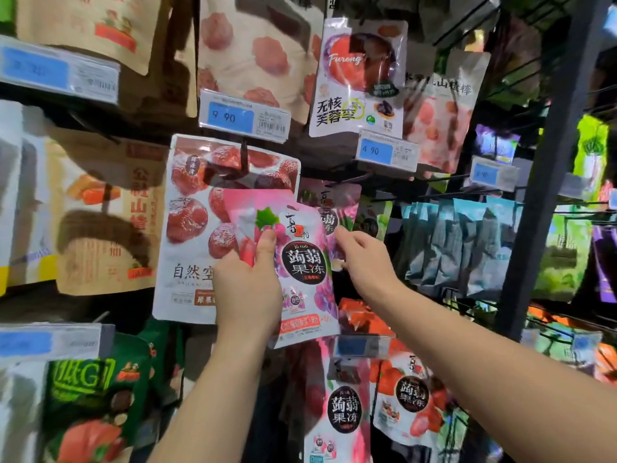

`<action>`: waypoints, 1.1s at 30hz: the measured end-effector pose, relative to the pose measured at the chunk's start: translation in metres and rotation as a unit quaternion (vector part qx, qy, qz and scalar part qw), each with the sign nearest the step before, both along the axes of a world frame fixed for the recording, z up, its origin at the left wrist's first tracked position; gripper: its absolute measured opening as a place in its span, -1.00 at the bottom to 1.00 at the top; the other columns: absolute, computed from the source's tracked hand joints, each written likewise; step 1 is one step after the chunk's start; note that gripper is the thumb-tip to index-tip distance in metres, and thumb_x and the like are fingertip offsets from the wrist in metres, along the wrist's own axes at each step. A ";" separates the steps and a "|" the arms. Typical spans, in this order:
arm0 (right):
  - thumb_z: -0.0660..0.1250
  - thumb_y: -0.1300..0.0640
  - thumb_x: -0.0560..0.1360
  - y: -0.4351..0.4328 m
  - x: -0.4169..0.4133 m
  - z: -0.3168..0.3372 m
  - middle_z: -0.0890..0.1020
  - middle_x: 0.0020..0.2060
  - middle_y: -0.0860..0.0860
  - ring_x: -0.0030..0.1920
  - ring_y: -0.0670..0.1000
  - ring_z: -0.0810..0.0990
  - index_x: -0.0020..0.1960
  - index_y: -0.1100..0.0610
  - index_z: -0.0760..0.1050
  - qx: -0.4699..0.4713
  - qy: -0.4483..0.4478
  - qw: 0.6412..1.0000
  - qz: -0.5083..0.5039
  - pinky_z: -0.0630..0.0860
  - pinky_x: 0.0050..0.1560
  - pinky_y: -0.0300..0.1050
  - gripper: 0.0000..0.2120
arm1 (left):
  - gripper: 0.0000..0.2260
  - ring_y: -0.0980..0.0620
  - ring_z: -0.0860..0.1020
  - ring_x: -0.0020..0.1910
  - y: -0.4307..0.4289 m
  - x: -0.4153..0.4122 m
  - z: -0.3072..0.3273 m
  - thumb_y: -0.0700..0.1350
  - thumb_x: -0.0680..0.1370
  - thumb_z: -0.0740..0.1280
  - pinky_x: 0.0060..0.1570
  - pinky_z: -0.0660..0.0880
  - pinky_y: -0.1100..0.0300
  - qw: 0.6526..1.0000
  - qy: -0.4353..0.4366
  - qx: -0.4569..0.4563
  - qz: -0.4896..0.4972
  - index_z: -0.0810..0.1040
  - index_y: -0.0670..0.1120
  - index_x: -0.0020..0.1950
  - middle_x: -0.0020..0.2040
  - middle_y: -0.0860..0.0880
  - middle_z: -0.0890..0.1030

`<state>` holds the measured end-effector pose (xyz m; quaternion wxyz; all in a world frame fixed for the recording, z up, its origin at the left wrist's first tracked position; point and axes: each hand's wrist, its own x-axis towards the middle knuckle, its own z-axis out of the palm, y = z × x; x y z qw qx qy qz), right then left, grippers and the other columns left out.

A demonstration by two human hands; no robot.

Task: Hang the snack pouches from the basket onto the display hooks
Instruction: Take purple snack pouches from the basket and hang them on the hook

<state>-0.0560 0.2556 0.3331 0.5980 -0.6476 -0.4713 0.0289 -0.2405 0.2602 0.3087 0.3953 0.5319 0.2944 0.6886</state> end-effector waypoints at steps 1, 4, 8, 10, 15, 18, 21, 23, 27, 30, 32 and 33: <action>0.28 -0.23 0.60 -0.015 -0.010 -0.002 0.64 -0.27 -0.13 -0.20 -0.09 0.60 -0.13 0.02 0.58 -0.012 0.029 0.996 0.080 0.53 -0.07 -0.10 -0.65 | -0.67 0.23 0.53 -0.42 -0.003 0.001 0.001 0.04 0.64 0.33 -0.51 0.33 0.48 1.000 -0.005 0.003 -0.006 0.44 -0.08 -0.27 -0.35 0.06 0.52; 0.35 -0.29 0.54 -0.041 -0.016 -0.011 0.64 -0.12 -0.20 -0.17 -0.19 0.58 0.11 -0.06 0.56 -0.082 0.069 0.975 0.195 0.47 -0.15 -0.18 -0.66 | -0.68 0.23 0.53 -0.36 -0.014 0.003 0.003 0.08 0.63 0.32 -0.46 0.35 0.43 1.000 0.012 0.004 -0.010 0.51 -0.16 -0.14 -0.27 0.05 0.55; 0.61 -0.11 0.36 -0.055 -0.016 -0.024 0.69 0.13 0.00 0.10 -0.03 0.69 0.28 0.07 0.50 -0.051 0.075 0.987 0.132 0.62 0.15 -0.02 -0.41 | -0.65 0.09 0.51 -0.32 -0.024 0.005 0.005 0.12 0.61 0.35 -0.44 0.35 0.37 0.998 0.053 0.001 -0.036 0.54 -0.15 -0.19 -0.29 0.00 0.58; 0.66 -0.11 0.23 -0.058 -0.019 -0.025 0.71 0.13 0.08 0.08 0.03 0.72 0.32 0.13 0.52 -0.029 0.101 0.988 0.116 0.62 0.21 0.09 -0.25 | -0.56 -0.02 0.46 -0.36 -0.029 0.005 0.011 0.14 0.58 0.39 -0.37 0.37 0.20 0.996 0.080 0.001 -0.045 0.52 -0.23 -0.24 -0.34 -0.13 0.56; 0.55 0.21 0.47 -0.074 -0.011 -0.005 0.61 -0.17 -0.11 -0.31 -0.20 0.63 0.14 0.12 0.49 0.018 0.128 0.990 0.059 0.56 -0.28 -0.32 -0.68 | -0.53 -0.04 0.38 -0.39 -0.028 -0.008 0.030 0.14 0.61 0.34 -0.37 0.32 0.11 0.988 0.144 -0.004 -0.049 0.38 -0.18 -0.31 -0.38 -0.18 0.45; 0.52 0.23 0.50 -0.077 0.001 0.012 0.58 -0.15 -0.14 -0.25 -0.25 0.61 0.20 0.06 0.44 0.060 0.129 0.989 0.042 0.51 -0.30 -0.36 -0.63 | -0.55 -0.06 0.45 -0.33 -0.022 -0.019 0.039 0.15 0.60 0.35 -0.29 0.38 0.06 0.989 0.131 -0.026 -0.056 0.42 -0.21 -0.21 -0.30 -0.23 0.54; 0.57 0.17 0.44 -0.069 0.007 0.027 0.68 0.03 0.01 -0.05 -0.02 0.70 0.24 0.14 0.49 0.084 0.123 0.989 0.002 0.66 0.00 -0.06 -0.57 | -0.65 -0.08 0.48 -0.27 -0.020 -0.030 0.046 0.12 0.61 0.35 -0.30 0.41 0.07 0.989 0.143 -0.023 -0.043 0.46 -0.16 -0.14 -0.26 -0.21 0.56; 0.60 0.11 0.40 -0.065 0.005 0.035 0.68 0.11 0.06 0.02 0.08 0.71 0.32 0.11 0.51 0.093 0.117 0.989 -0.016 0.64 0.14 0.13 -0.46 | -0.61 -0.09 0.47 -0.29 -0.019 -0.036 0.048 0.10 0.62 0.34 -0.34 0.38 0.12 0.986 0.160 -0.016 -0.035 0.49 -0.22 -0.18 -0.30 -0.15 0.55; 0.60 0.05 0.34 -0.058 0.005 0.043 0.67 0.14 0.03 0.08 0.09 0.68 0.34 0.06 0.52 0.101 0.110 0.988 -0.039 0.62 0.18 0.16 -0.40 | -0.63 -0.05 0.46 -0.31 -0.015 -0.039 0.048 0.11 0.61 0.36 -0.33 0.37 0.12 0.987 0.154 -0.022 -0.049 0.50 -0.19 -0.16 -0.27 -0.15 0.55; 0.59 0.00 0.28 -0.052 0.006 0.045 0.68 0.14 0.03 0.09 0.09 0.68 0.34 0.07 0.55 0.097 0.097 0.989 -0.056 0.62 0.19 0.16 -0.35 | -0.64 -0.05 0.49 -0.29 -0.012 -0.040 0.046 0.12 0.60 0.37 -0.27 0.40 0.11 0.987 0.148 -0.023 -0.059 0.51 -0.16 -0.17 -0.25 -0.22 0.57; 0.59 0.06 0.34 -0.052 0.004 0.047 0.70 0.08 0.03 0.04 0.09 0.69 0.30 0.09 0.59 0.084 0.100 0.990 -0.059 0.63 0.16 0.15 -0.45 | -0.63 -0.03 0.50 -0.32 -0.009 -0.039 0.045 0.13 0.60 0.37 -0.29 0.40 0.10 0.986 0.152 -0.022 -0.063 0.55 -0.18 -0.15 -0.21 -0.35 0.61; 0.58 0.10 0.37 -0.053 0.004 0.048 0.72 0.02 0.03 0.00 0.08 0.70 0.26 0.10 0.61 0.079 0.105 0.990 -0.057 0.65 0.14 0.15 -0.53 | -0.61 -0.03 0.50 -0.33 -0.008 -0.039 0.045 0.13 0.60 0.36 -0.30 0.40 0.09 0.986 0.153 -0.020 -0.066 0.56 -0.20 -0.14 -0.17 -0.36 0.62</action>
